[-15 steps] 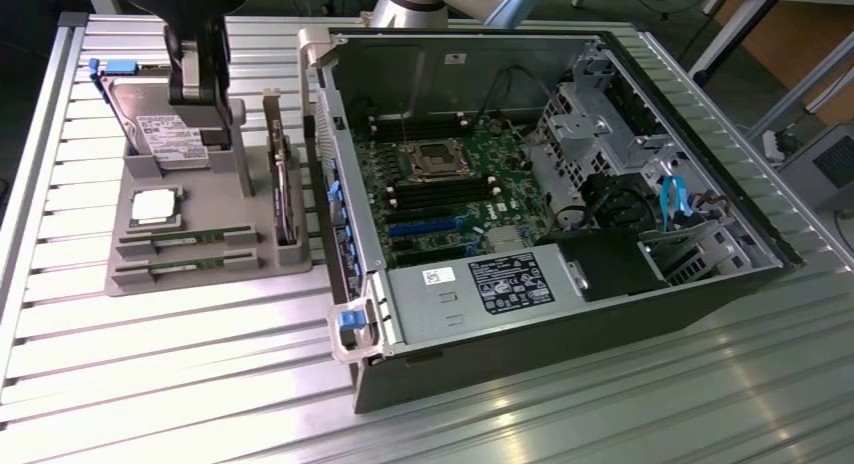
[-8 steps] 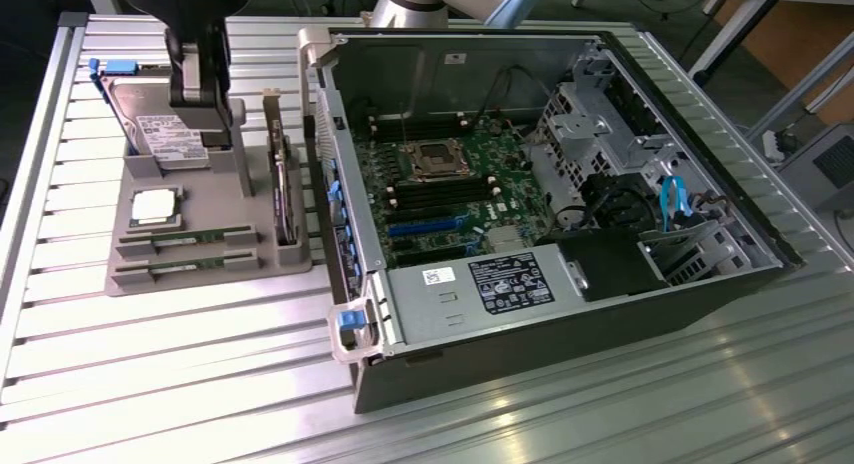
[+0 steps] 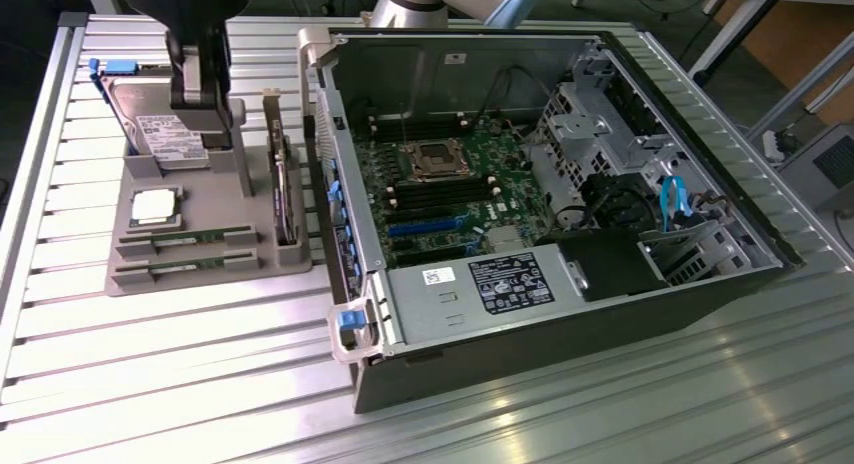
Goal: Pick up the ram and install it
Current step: 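Pick up the ram and move it above insertion slot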
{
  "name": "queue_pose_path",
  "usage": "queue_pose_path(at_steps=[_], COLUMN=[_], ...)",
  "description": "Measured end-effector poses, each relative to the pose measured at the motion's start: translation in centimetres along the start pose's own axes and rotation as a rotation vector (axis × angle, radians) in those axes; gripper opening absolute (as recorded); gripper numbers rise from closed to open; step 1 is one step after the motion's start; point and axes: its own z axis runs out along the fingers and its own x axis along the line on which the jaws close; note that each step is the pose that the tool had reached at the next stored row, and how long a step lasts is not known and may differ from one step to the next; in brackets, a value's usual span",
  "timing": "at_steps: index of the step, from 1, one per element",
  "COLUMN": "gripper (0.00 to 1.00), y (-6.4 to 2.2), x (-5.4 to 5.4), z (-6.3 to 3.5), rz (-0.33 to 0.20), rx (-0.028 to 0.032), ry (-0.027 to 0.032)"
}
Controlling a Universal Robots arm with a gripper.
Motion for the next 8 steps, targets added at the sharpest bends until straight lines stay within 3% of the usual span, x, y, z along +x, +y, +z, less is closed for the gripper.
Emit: queue_pose_path(at_steps=[8], gripper=[0.30], y=[-0.02], x=[0.10], z=[0.24], rz=[0.000], rx=[0.0000], ry=[0.0000])
